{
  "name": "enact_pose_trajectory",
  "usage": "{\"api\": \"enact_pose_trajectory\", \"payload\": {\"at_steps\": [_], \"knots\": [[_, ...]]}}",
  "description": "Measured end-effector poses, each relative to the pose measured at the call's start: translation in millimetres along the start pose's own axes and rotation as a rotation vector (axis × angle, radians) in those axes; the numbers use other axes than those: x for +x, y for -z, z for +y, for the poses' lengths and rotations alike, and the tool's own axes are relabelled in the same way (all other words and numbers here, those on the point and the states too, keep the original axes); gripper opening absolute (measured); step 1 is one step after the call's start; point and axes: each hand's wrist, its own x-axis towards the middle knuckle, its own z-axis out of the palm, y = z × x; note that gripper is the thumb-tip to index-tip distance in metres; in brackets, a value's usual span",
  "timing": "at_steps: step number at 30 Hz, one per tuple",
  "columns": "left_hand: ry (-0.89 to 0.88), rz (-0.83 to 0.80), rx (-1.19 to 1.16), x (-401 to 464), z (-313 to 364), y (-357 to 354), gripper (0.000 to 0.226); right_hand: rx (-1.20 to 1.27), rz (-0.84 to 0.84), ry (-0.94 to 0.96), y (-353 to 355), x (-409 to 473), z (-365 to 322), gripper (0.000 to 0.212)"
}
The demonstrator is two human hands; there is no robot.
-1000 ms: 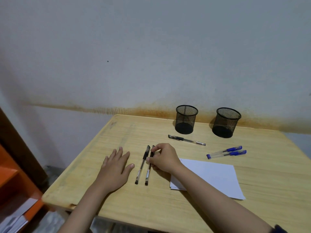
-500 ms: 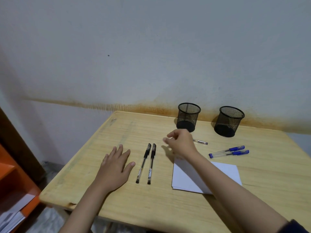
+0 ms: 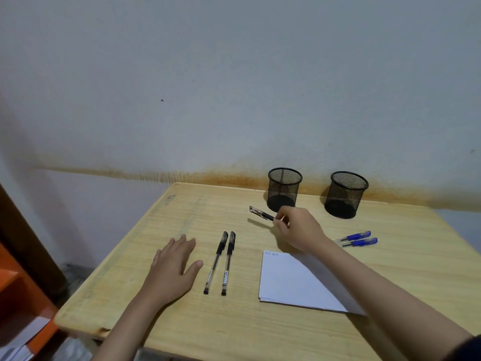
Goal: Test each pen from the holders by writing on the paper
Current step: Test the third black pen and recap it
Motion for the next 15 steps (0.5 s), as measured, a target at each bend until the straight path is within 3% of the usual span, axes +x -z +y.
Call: {"api": "enact_pose_trajectory", "payload": {"at_steps": [5, 11, 15], "knots": [[-0.198, 0.208, -0.306, -2.6, 49.6, -3.7, 0.048, 0.279, -0.058, 0.017, 19.6, -37.3, -24.3, 0.012], [-0.424, 0.291, -0.315, 5.4, 105.0, -13.8, 0.029, 0.495, -0.178, -0.035, 42.0, -74.9, -27.5, 0.01], [-0.443, 0.242, -0.334, 6.6, 116.1, -14.9, 0.022, 0.877, -0.226, -0.234, 60.7, -89.8, -17.9, 0.011]]}}
